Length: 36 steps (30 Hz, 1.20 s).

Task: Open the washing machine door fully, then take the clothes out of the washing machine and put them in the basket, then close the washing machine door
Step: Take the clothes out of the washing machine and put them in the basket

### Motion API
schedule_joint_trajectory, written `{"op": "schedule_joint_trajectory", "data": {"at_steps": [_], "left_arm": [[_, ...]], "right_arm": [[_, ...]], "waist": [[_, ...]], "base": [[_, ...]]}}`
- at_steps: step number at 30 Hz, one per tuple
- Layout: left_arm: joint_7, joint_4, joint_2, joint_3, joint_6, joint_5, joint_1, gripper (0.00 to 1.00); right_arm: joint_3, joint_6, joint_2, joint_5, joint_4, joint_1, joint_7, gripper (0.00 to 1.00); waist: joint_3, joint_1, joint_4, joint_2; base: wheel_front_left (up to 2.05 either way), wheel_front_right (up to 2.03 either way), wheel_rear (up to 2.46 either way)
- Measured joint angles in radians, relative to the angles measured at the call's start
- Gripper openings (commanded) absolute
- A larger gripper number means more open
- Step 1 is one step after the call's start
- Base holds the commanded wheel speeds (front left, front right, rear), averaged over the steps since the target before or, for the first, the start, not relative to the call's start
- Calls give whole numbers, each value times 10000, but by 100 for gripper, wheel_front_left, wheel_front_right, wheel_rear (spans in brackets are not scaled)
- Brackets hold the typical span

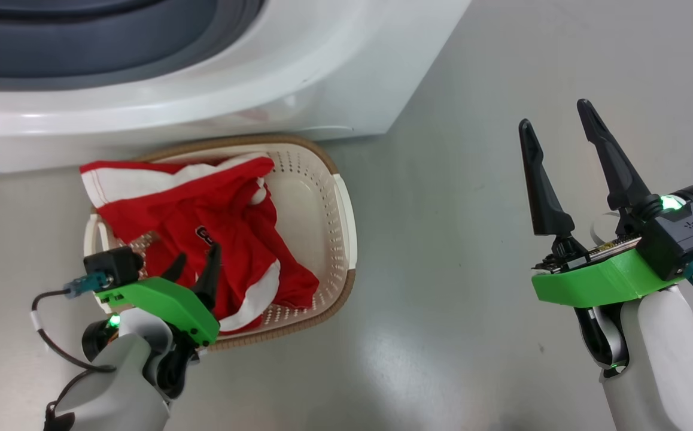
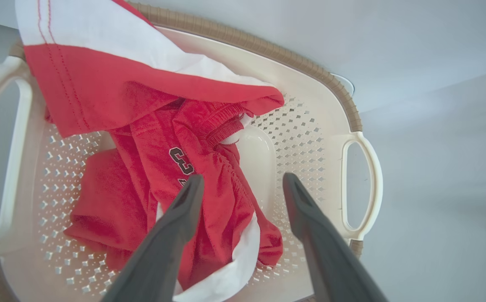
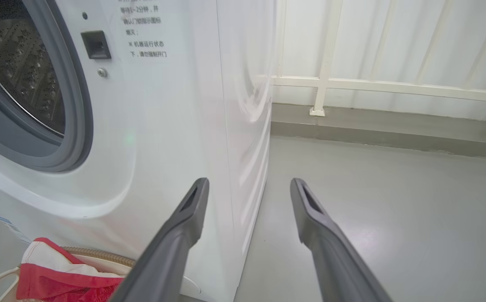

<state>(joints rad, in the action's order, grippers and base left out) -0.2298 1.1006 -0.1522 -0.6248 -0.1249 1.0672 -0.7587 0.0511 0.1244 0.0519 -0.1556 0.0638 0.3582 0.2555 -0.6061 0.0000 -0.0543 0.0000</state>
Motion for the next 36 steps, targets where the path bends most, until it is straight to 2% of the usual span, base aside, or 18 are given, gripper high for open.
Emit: {"op": "schedule_joint_trajectory", "data": {"at_steps": [8,16,23,26,32,36], "left_arm": [[-198,-261,-100,203,0,155,100,100],[-198,-1885,-313,1584,0,-825,897,100],[-198,-3465,-454,2734,4,-2449,1880,100],[-198,-4410,-543,3392,247,-3609,2318,100],[-199,-6203,-278,4552,378,-5137,3391,100],[-199,-7091,-61,5183,378,-5743,4026,100]], "right_arm": [[-8,0,2,61,196,-87,0,100],[8,0,2,77,324,-497,0,100],[-59,0,0,88,385,-730,0,100],[-73,0,0,88,470,-917,0,100],[-88,0,0,88,600,-1051,0,100],[-144,0,-4,86,679,-1145,0,100]], "waist": [[773,0,170,0],[1595,0,353,0],[2324,0,486,0],[2646,0,528,0],[3246,0,604,0],[3622,0,656,0]], "base": [[0,0,0],[0,0,0],[0,0,0],[0,0,0],[0,0,0],[0,0,0]]}}
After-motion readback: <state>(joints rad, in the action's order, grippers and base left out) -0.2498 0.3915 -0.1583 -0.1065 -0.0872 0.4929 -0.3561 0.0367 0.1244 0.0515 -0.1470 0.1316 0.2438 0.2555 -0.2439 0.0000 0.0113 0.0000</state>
